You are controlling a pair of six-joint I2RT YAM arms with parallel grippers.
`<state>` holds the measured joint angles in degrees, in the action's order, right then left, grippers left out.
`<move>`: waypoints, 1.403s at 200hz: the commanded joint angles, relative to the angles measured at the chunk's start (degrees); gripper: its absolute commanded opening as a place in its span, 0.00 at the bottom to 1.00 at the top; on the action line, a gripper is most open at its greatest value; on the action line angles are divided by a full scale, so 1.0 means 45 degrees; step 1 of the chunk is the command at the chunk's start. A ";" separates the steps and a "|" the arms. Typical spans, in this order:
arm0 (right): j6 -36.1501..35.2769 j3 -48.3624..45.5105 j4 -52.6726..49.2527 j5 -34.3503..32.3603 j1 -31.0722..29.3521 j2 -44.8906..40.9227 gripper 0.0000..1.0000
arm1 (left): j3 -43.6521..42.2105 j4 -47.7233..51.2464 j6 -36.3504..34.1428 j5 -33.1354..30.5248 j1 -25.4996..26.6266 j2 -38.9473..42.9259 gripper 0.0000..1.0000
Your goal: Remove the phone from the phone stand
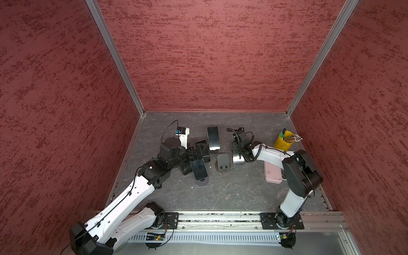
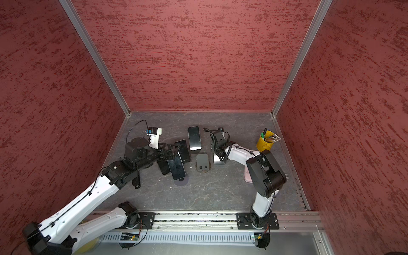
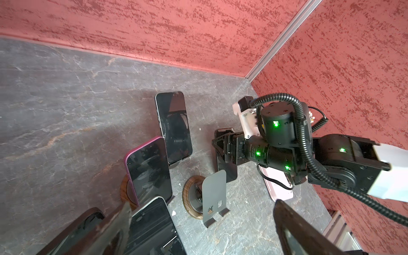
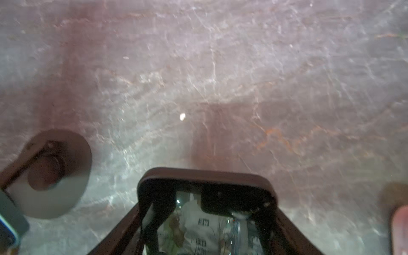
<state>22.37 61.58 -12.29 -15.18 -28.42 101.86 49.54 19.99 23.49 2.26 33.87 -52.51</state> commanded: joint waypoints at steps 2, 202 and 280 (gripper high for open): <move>-0.0390 0.0671 0.0750 0.0599 0.0287 0.0401 0.27 | 0.0231 0.0250 -0.0058 -0.0379 0.0130 -0.0005 1.00; -0.0133 0.1589 0.1039 0.1285 0.0812 0.2744 0.37 | 0.0050 -0.0912 -0.0678 -0.0224 0.0189 -0.0167 0.99; 0.0014 0.1452 0.0820 0.0932 0.0799 0.2796 0.41 | -0.0134 -0.0980 -0.0993 -0.0266 0.0189 -0.0050 1.00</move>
<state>21.47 67.92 -8.36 -9.26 -25.02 113.49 49.06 16.58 20.64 1.21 34.46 -53.30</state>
